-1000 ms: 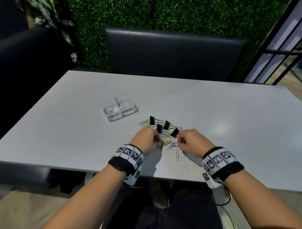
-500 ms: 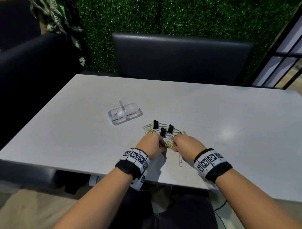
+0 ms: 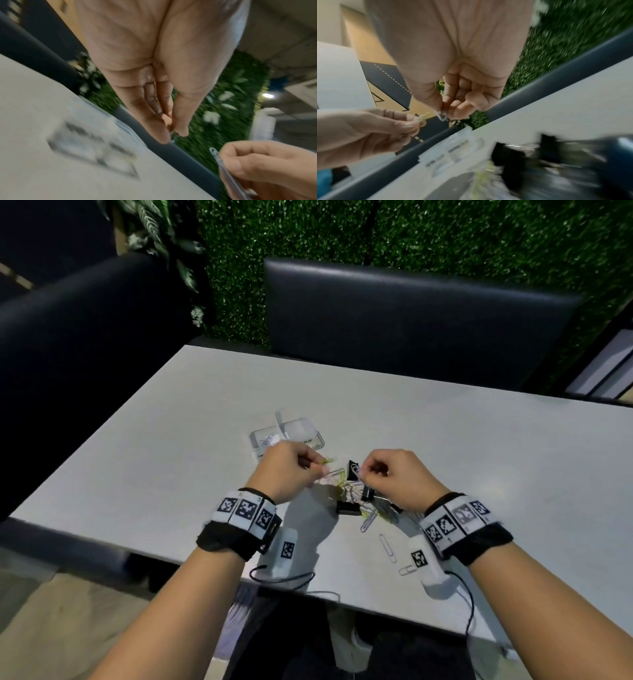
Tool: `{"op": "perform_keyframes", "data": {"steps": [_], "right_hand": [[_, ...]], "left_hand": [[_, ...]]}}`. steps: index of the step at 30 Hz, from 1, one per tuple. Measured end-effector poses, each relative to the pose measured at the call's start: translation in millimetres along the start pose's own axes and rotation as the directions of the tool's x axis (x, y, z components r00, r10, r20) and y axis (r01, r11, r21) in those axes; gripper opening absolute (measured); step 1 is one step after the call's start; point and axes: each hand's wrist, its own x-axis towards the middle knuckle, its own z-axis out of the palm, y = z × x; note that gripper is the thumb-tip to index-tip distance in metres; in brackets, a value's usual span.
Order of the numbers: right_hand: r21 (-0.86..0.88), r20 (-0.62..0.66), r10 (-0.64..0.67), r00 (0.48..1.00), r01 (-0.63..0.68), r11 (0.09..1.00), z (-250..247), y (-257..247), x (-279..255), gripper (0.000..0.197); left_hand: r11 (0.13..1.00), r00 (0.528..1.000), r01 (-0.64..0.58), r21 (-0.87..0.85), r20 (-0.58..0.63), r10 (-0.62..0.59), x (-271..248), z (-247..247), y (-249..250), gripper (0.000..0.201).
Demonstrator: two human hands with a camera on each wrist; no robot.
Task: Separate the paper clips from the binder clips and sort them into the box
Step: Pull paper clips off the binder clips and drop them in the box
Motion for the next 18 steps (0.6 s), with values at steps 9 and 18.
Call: {"op": "perform_keyframes", "data": {"steps": [9,18], "right_hand": [[-0.032,0.055,0.025,0.998,-0.023,0.999,74.6,-83.4,155.8,0.015],[-0.083,0.000,0.008,1.000,-0.008,0.996,11.0,-48.8,102.5,0.011]], "left_hand": [[0.969,0.919,0.243,0.038,-0.329,-0.217,72.3,-85.8,-39.7,0.014],[0.975,0.975,0.047,0.215,-0.224,0.003,35.4,-55.1,-11.1,0.021]]}}
